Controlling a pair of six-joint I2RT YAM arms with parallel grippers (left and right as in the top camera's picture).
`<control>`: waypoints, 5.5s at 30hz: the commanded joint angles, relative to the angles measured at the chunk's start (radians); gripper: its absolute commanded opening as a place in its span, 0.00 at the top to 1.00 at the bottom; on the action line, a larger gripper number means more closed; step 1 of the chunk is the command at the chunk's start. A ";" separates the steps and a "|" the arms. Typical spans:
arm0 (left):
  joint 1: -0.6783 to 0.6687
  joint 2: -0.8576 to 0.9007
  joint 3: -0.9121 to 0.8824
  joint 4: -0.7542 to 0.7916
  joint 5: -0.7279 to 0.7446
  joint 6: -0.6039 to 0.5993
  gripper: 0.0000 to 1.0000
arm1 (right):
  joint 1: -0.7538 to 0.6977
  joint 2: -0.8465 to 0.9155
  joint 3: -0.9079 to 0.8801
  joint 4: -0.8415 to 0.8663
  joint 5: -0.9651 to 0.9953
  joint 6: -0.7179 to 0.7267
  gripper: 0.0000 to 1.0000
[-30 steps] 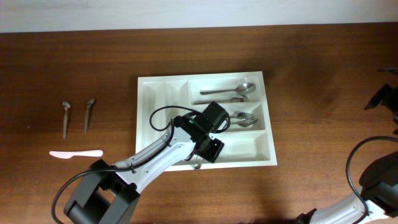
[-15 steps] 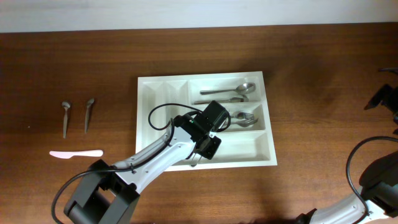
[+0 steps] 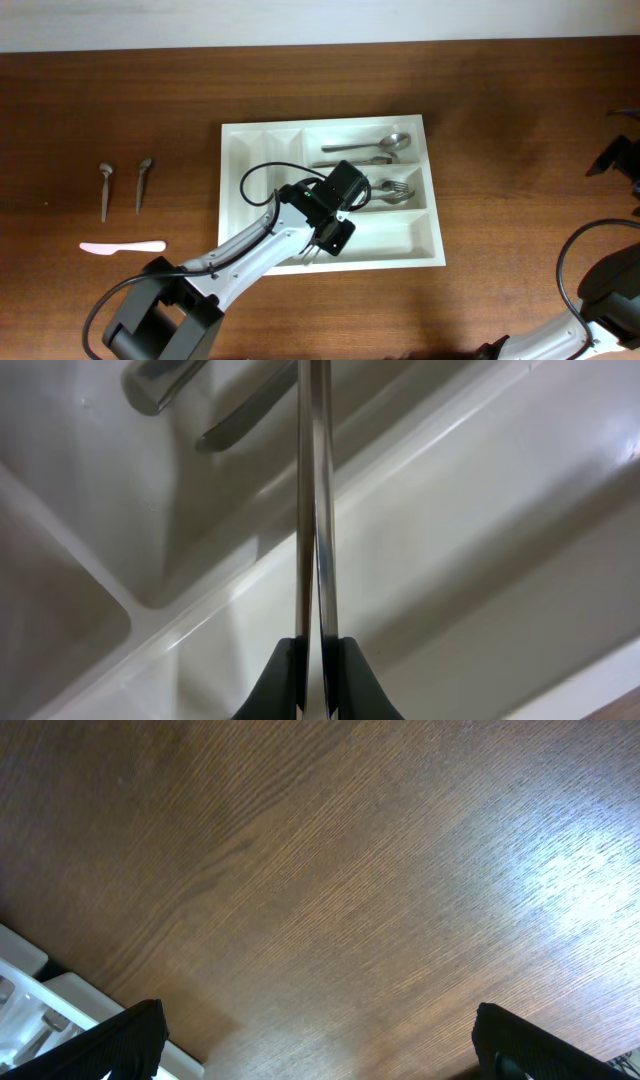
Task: Pack container
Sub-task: 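Lower the tongs into the bottom compartment with the left gripper, then open the left gripper and move it back to the left cutlery, then align the left gripper above the white plastic knife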
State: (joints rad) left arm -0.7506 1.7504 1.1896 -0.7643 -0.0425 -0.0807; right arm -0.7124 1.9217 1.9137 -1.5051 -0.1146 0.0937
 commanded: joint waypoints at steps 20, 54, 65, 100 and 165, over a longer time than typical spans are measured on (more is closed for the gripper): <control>0.000 -0.005 0.080 -0.045 0.014 0.374 0.98 | 0.005 0.005 -0.003 0.003 -0.006 -0.008 0.01; 0.000 -0.056 0.107 -0.171 0.222 0.861 0.98 | 0.005 0.005 -0.003 0.003 -0.006 -0.008 0.01; 0.000 -0.056 0.107 -0.137 0.222 0.861 0.89 | 0.005 0.005 -0.003 0.003 -0.006 -0.008 0.01; 0.163 -0.084 0.412 -0.104 -0.213 -0.105 0.01 | 0.005 0.005 -0.003 0.003 -0.006 -0.008 0.01; 1.170 -0.083 -0.044 -0.311 -0.131 -1.038 0.01 | 0.005 0.005 -0.003 0.003 -0.006 -0.008 0.01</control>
State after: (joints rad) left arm 0.4156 1.6722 1.1660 -1.0901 -0.1783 -1.1549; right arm -0.7124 1.9217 1.9137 -1.5051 -0.1146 0.0933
